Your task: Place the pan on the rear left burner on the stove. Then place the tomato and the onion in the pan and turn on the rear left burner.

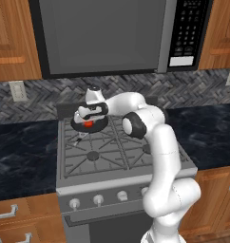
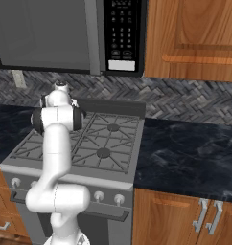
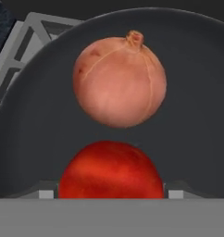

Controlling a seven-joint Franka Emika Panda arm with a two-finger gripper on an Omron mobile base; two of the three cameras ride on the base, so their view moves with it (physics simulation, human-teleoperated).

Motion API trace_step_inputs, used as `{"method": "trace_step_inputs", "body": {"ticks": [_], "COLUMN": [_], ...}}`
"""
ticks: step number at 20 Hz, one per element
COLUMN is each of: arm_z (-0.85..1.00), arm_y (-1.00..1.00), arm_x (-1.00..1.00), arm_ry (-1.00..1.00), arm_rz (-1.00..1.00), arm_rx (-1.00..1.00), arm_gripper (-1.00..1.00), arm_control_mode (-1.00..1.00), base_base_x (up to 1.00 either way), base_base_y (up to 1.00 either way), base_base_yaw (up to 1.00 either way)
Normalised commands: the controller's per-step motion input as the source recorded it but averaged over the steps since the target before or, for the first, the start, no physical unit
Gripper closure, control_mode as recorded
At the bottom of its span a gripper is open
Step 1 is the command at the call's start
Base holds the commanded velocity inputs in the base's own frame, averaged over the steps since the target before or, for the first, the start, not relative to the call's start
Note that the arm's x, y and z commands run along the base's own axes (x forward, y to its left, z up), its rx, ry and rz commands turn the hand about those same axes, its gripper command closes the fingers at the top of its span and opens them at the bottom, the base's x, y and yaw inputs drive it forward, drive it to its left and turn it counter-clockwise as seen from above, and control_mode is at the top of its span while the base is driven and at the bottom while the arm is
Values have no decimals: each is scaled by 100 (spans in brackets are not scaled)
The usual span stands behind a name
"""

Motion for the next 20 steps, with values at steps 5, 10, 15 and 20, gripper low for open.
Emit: {"method": "trace_step_inputs", "body": {"ticks": [5,10,15,20], "arm_z": [12,11,27,28], "arm_y": [-2,0,-9,-13], "arm_x": [-48,-53,-78,-87], "arm_ry": [-1,-1,-8,-10], "arm_rz": [0,-3,-2,-3], "arm_rx": [0,0,0,0], "arm_gripper": [-100,-100,-100,-100], "arm_control_mode": [-100,-100,-100,-100], "base_base_x": [0,0,0,0], "base_base_y": [0,0,0,0], "base_base_yaw": [0,0,0,0]}}
